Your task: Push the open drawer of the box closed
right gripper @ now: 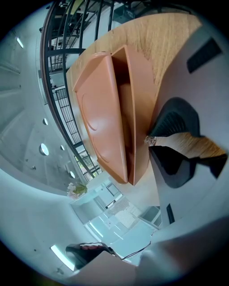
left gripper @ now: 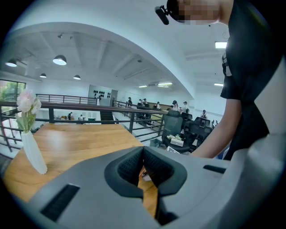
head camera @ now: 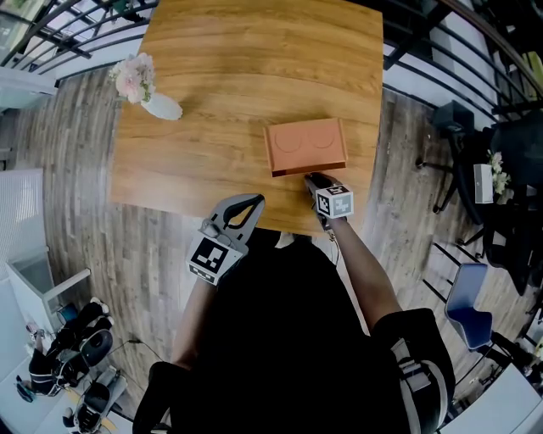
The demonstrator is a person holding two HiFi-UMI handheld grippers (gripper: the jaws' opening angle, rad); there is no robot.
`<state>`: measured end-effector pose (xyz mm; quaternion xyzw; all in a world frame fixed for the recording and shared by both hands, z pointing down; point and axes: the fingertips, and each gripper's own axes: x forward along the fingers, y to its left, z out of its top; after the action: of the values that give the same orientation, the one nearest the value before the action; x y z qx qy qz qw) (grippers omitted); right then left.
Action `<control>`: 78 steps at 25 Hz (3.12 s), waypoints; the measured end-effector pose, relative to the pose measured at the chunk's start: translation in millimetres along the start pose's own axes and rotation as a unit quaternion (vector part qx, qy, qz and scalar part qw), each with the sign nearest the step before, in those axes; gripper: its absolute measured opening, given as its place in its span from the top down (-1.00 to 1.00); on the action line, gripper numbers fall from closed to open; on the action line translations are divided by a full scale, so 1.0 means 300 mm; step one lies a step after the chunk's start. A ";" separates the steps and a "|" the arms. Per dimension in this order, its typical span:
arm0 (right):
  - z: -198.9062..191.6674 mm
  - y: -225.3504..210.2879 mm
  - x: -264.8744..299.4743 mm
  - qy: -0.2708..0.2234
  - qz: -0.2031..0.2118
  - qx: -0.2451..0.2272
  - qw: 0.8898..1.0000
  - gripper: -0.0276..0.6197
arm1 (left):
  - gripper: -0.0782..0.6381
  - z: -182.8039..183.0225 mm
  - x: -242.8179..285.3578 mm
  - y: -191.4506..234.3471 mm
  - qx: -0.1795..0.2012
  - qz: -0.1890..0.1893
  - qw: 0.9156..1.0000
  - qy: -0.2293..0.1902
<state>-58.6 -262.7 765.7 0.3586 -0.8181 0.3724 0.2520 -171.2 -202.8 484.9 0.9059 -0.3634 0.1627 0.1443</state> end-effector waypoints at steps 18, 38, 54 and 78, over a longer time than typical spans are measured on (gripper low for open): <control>0.060 -0.021 0.046 -0.010 -0.008 0.004 1.000 0.67 | 0.72 0.010 0.022 0.064 0.006 -0.016 1.000 0.006; 0.035 -0.025 0.023 -0.012 -0.017 0.004 1.000 0.59 | 0.72 -0.004 0.030 0.060 0.011 -0.038 0.999 0.004; 0.077 0.090 -0.102 -0.030 -0.009 -0.104 0.994 0.86 | 0.72 -0.011 0.047 0.031 0.006 -0.060 0.998 0.000; 0.214 0.376 -0.524 -0.084 0.062 -0.242 0.965 0.87 | 0.72 -0.038 0.082 -0.102 0.001 -0.072 0.997 0.003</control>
<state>-58.3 -198.2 572.4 0.2659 -0.9225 0.1466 0.2382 -134.9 -192.4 500.7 0.9295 -0.2965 0.1546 0.1558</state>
